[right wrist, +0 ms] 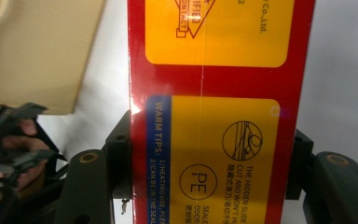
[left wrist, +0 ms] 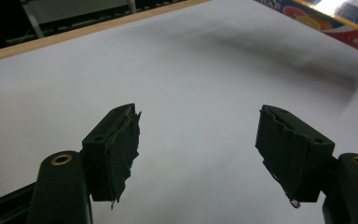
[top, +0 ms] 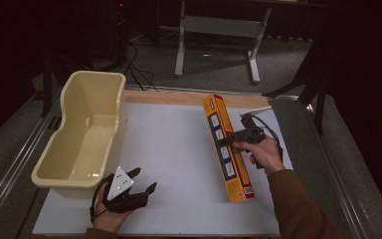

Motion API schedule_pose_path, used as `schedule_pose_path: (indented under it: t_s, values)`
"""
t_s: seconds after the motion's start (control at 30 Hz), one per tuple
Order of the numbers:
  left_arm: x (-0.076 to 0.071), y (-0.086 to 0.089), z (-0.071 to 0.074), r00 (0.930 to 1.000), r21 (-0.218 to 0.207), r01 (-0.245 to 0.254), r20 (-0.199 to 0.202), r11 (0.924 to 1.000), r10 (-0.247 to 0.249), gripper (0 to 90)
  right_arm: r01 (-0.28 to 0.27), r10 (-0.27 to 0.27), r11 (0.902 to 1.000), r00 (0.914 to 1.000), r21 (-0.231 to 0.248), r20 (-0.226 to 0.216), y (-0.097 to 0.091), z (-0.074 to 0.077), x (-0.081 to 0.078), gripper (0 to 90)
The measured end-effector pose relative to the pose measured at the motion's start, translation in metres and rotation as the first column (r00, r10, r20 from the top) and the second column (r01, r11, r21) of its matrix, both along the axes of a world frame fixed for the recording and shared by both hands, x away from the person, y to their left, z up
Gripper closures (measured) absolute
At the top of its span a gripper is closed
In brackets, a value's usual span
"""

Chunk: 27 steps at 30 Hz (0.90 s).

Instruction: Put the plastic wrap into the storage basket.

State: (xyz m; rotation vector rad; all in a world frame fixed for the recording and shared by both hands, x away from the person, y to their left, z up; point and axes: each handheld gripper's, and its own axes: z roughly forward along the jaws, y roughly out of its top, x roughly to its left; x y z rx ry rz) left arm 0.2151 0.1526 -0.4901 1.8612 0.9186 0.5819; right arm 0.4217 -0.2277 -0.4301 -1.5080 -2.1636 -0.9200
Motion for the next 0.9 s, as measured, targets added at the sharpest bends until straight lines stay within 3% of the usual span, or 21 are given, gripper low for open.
schedule_pose_path:
  t_s: [0.57,0.9]
  values:
    - [-0.001,0.001,0.001,1.0000,0.000,0.001,0.005,1.0000,-0.001,29.5,-0.082,0.072,0.9924,0.9920,0.092,0.104,0.048,0.043,-0.018,39.7]
    - [-0.001,0.000,0.001,1.0000,-0.005,0.005,0.007,1.0000,-0.004,29.4,-0.125,0.111,0.9847,0.9870,0.122,0.117,0.073,0.057,-0.019,39.7]
